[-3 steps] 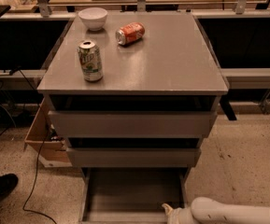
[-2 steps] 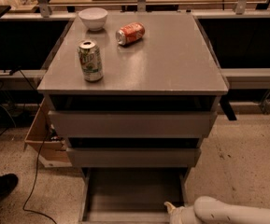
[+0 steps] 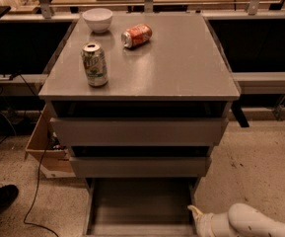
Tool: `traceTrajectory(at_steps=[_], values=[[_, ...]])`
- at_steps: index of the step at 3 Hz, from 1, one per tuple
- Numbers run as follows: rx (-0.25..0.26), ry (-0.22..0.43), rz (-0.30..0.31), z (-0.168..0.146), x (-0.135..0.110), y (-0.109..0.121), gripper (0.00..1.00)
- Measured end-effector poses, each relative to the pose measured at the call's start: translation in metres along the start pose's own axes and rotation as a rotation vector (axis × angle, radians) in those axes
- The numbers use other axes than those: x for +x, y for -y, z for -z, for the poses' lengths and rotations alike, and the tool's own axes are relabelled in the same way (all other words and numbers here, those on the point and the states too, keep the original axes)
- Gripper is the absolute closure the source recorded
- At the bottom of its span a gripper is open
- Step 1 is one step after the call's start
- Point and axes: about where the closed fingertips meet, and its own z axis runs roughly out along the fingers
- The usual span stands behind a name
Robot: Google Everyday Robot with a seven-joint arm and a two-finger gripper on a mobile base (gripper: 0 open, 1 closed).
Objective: Open bottom drawer
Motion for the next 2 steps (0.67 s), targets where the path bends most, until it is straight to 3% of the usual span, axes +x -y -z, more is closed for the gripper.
traceTrajectory(at_steps=[1,2], values=[[0.090,0.023,0.021,0.076,-0.006,0.021,0.00],[0.140,0.019,0.011,0.120,-0.006,0.037,0.00]])
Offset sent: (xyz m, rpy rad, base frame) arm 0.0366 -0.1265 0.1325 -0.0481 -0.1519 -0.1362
